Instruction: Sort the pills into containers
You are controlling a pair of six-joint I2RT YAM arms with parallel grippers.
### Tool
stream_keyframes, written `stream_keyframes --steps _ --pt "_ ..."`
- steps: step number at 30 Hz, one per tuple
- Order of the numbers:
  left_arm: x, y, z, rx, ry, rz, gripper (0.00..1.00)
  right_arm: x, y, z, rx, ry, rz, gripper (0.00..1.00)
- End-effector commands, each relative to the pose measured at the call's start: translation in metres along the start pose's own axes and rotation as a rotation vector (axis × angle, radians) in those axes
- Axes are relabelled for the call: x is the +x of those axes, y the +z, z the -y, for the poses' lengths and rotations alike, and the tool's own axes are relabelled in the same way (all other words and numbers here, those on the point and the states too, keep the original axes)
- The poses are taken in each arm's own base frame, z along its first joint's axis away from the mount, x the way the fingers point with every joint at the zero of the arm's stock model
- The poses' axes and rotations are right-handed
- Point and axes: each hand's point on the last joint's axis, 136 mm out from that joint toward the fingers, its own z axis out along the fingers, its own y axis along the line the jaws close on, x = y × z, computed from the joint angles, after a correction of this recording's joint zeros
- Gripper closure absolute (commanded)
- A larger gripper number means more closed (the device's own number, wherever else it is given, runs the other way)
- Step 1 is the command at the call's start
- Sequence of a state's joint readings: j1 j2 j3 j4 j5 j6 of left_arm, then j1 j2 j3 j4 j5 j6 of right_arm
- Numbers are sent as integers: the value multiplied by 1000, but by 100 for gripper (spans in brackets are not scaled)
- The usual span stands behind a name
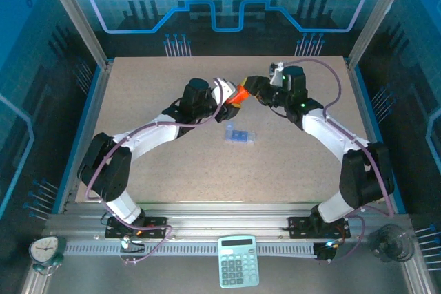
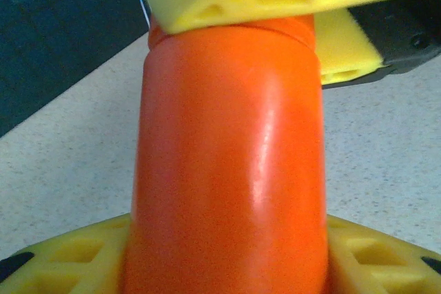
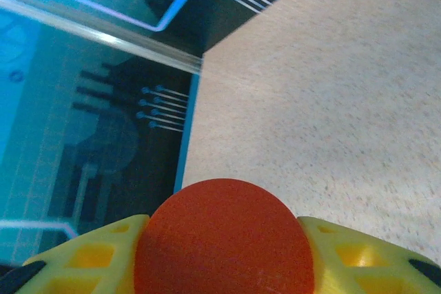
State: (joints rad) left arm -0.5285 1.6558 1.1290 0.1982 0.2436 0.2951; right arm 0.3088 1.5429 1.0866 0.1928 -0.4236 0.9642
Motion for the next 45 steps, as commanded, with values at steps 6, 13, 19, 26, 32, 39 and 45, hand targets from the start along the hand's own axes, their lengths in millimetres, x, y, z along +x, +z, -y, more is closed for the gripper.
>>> stream_keyframes --steps 6,13,19,26,32,39,45 --pt "-42 -29 37 255 -88 131 100 -34 -23 -55 -376 -208 118 35" --pt "-35 -21 15 103 -30 99 100 -43 -34 -40 -174 -84 162 19" --pt "-29 -12 -1 -42 56 65 100 -36 -40 -7 94 86 135 18" --pt "-23 -4 -2 -80 112 42 100 -24 -28 -9 126 122 70 18" --pt "-24 -1 0 -81 123 44 100 -13 -14 -12 121 123 29 21" --pt "-24 0 0 -79 129 41 100 -5 -7 -16 102 117 -2 35" --pt "-22 1 -1 -84 114 40 100 -2 -3 -15 74 94 -19 57"
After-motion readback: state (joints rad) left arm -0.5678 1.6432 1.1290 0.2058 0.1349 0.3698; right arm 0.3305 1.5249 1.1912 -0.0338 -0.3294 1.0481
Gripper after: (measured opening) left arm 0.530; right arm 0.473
